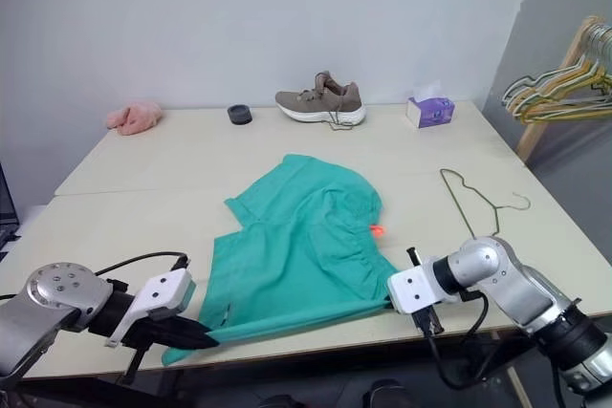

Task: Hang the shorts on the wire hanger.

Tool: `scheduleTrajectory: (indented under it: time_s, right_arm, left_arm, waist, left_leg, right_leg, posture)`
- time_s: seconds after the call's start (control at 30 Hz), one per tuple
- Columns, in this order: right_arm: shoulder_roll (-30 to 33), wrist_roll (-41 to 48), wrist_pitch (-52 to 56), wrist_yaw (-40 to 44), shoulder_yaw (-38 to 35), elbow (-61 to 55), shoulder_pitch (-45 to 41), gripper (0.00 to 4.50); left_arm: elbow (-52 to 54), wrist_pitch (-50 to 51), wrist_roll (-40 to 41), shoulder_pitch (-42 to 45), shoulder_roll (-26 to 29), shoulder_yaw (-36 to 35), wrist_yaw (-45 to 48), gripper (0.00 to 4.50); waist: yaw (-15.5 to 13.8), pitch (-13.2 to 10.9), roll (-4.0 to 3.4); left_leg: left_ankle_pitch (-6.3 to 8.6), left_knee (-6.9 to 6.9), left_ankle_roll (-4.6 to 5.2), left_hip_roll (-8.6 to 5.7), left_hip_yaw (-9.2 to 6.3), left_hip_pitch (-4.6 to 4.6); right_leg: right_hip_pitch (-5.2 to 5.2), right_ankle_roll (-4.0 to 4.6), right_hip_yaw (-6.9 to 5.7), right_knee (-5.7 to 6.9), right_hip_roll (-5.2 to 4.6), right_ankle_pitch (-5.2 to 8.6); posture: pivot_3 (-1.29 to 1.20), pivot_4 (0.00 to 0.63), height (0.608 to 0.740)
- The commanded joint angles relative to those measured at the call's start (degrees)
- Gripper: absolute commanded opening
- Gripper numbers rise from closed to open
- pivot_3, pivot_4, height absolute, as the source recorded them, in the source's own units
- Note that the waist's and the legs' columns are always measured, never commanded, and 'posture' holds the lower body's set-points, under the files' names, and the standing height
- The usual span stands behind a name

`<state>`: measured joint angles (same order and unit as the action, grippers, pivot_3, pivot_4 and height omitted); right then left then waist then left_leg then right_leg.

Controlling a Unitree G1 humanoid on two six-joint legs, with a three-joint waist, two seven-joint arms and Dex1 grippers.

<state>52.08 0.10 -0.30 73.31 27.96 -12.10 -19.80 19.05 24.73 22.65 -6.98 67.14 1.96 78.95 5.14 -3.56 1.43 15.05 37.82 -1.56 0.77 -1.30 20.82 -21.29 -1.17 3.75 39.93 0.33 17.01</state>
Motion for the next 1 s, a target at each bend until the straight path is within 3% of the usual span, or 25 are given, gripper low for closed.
scheduleTrajectory:
  time_s: [0.03, 0.23, 0.27, 0.33, 0.47, 0.63, 0.7, 0.9, 1.0]
  right_arm:
    - [1.2, -0.8, 2.7, -0.3, -3.4, -0.4, -0.2, 0.02]
    - [0.4, 0.1, 5.2, -0.5, -3.8, -1.6, -0.2, 0.02]
    - [0.6, 0.3, 5.6, 0.1, -3.9, -2.0, -0.1, 0.20]
    - [1.3, 1.4, 7.2, 1.3, -4.3, -3.2, 0.3, 0.65]
    - [1.8, 4.6, 10.4, 2.2, -6.8, -5.1, 0.5, 2.01]
    - [-1.2, 16.2, 23.2, -3.3, -18.3, -6.3, 0.8, 3.77]
    - [-3.4, 19.7, 28.5, -8.4, -24.8, -5.1, 0.8, 3.78]
    - [-10.3, 18.3, 37.9, -27.8, -37.0, 0.9, 2.9, 3.78]
    - [-12.5, 13.9, 38.1, -36.3, -37.7, 5.5, 2.8, 3.78]
  left_arm:
    - [-0.5, 1.1, -0.9, -0.1, 0.1, -1.1, -1.6, 0.00]
    - [-0.3, 2.6, 0.0, 1.3, -0.8, -0.8, -2.7, 0.00]
    - [0.2, 3.6, 1.0, 1.5, -0.9, -0.9, -2.5, 0.20]
    - [0.8, 4.5, 1.8, 1.3, -0.8, -1.2, -2.2, 0.65]
    - [0.9, 6.0, 3.2, 1.4, -1.3, -2.5, -2.6, 1.89]
    - [1.7, 10.8, 10.0, 4.1, -5.6, -7.0, -5.7, 3.44]
    - [1.7, 13.8, 13.8, 6.8, -8.6, -9.4, -8.4, 4.04]
    - [-2.3, 14.4, 14.9, 18.8, -18.2, -11.3, -19.0, 4.04]
    - [-6.4, 12.7, 11.8, 25.3, -21.0, -9.6, -22.7, 4.04]
  waist:
    - [0.0, 0.0, 0.01]
    - [0.0, 0.0, 0.01]
    - [0.1, 0.0, 0.01]
    - [0.1, 0.0, 0.01]
    - [0.1, 0.0, 0.02]
    - [0.0, -0.1, 0.05]
    - [0.0, 0.0, 0.08]
    - [-0.2, 0.1, 0.26]
    - [0.0, 0.1, 0.28]
  left_leg:
    - [0.00, 0.00, 0.00, 0.02, -0.01, -0.01]
    - [0.00, -0.01, 0.00, 0.02, -0.01, 0.00]
    - [0.00, -0.01, -0.01, 0.02, 0.00, 0.00]
    - [0.01, -0.01, -0.01, 0.01, 0.02, 0.01]
    - [0.01, 0.00, -0.01, 0.02, 0.00, 0.00]
    - [0.01, 0.00, -0.01, 0.04, -0.02, -0.01]
    - [0.01, 0.01, -0.01, 0.02, -0.02, 0.01]
    - [0.01, 0.05, -0.01, -0.05, -0.04, 0.03]
    - [0.01, 0.06, -0.01, -0.10, 0.02, 0.04]
  right_leg:
    - [0.00, 0.01, 0.00, 0.00, 0.00, 0.00]
    - [-0.04, 0.16, -0.01, 0.00, 0.08, 0.09]
    - [-0.04, 0.02, -0.01, 0.00, 0.08, 0.01]
    - [-0.04, 0.02, 0.01, -0.01, 0.08, 0.01]
    - [-0.05, 0.04, -0.01, -0.01, 0.07, 0.02]
    - [-0.03, 0.10, -0.02, -0.01, 0.07, 0.05]
    - [0.00, -0.04, -0.01, 0.00, 0.07, -0.02]
    - [0.08, -0.11, 0.01, -0.05, 0.06, -0.06]
    - [0.08, -0.15, 0.12, -0.04, 0.08, -0.10]
  posture:
    - [-0.10, 0.000, 0.740]
    - [-0.11, 0.000, 0.740]
    - [-0.11, 0.000, 0.740]
    - [-0.11, 0.000, 0.740]
    - [-0.10, 0.000, 0.740]
    - [-0.09, 0.000, 0.740]
    - [-0.10, 0.000, 0.740]
    - [-0.12, 0.000, 0.740]
    - [-0.14, 0.000, 0.740]
